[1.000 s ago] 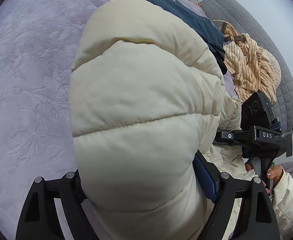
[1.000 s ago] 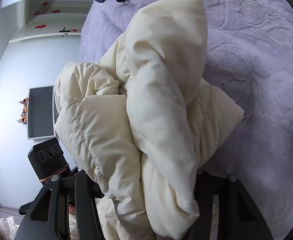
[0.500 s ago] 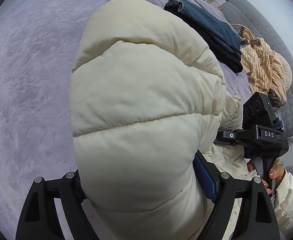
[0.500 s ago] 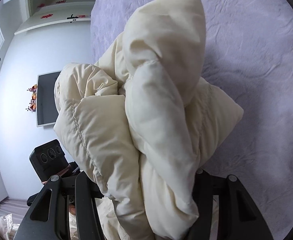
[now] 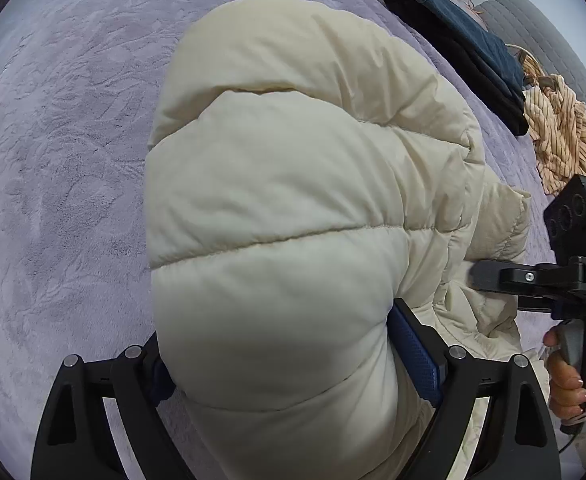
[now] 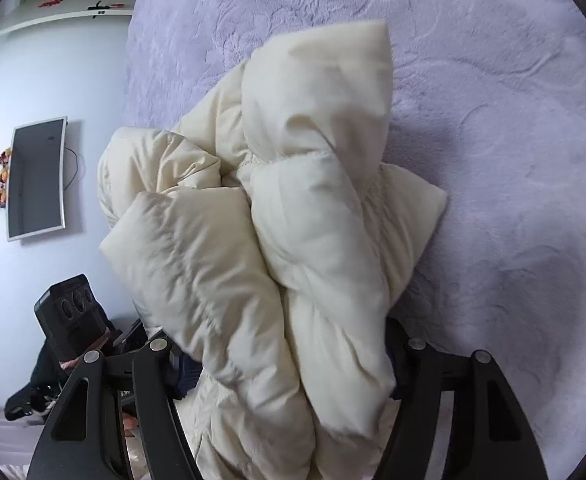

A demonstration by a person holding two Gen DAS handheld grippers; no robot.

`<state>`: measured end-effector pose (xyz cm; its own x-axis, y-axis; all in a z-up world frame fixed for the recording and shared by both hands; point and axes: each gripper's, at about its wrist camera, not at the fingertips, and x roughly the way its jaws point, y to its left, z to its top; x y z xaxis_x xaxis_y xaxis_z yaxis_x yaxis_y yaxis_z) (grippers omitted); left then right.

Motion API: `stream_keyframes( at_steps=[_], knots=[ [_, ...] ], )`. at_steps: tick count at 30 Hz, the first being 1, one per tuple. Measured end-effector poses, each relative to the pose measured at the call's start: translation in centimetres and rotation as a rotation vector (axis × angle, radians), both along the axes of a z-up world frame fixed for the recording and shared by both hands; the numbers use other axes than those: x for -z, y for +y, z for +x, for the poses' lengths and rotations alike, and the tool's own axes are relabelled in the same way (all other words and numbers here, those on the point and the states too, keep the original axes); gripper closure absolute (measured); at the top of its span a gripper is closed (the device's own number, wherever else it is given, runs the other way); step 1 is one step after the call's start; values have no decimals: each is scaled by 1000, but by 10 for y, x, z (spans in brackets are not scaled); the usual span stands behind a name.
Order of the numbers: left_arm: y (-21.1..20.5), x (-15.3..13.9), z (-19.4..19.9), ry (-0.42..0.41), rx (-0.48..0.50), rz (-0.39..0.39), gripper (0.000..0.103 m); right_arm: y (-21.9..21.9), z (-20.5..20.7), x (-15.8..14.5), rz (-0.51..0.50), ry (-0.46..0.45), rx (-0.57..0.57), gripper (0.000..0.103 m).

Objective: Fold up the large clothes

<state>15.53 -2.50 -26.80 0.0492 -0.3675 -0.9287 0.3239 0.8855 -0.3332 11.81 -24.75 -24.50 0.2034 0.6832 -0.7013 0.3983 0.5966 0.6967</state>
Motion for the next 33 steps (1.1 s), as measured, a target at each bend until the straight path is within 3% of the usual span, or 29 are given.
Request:
stream_keyframes(
  at_steps=[6, 7, 9, 10, 13, 16, 18, 23, 26, 27, 28, 31, 33],
  knots=[
    [0, -2, 0, -1, -3, -1, 12, -9, -21, -70, -169, -42, -9, 34],
    [1, -2, -1, -1, -2, -1, 12, -9, -25, -82, -172, -66, -21, 40],
    [1, -2, 0, -1, -2, 0, 12, -1, -35, -98, -158, -101, -58, 76],
    [-5, -2, 0, -1, -1, 2, 12, 7, -43, -101, -154, -116, -80, 79],
    [-7, -3, 0, -3, -1, 5, 12, 27, -64, -97, -167, -150, -172, 82],
    [-15, -9, 3, 2, 5, 11, 12, 58, -76, -79, -254, -118, -267, 82],
    [-14, -19, 4, -5, 8, 10, 12, 74, -81, -64, -346, -84, -311, 93],
    [0, -82, 3, -167, 38, 14, 17, 64, -92, -40, -336, -46, -241, 95],
    [0, -121, 11, -226, 79, -71, 21, 61, -94, -40, -332, -60, -227, 95],
    [-7, -132, 13, -245, 112, -101, 30, 60, -95, -41, -332, -64, -223, 95],
    [-16, -138, 15, -252, 152, -121, 32, 64, -98, -40, -336, -70, -222, 95],
    [-55, -134, 21, -242, 249, -171, 32, 60, -104, -41, -356, -86, -219, 95],
    [-81, -112, 30, -186, 270, -174, 32, 64, -108, -40, -371, -85, -217, 95]
  ],
)
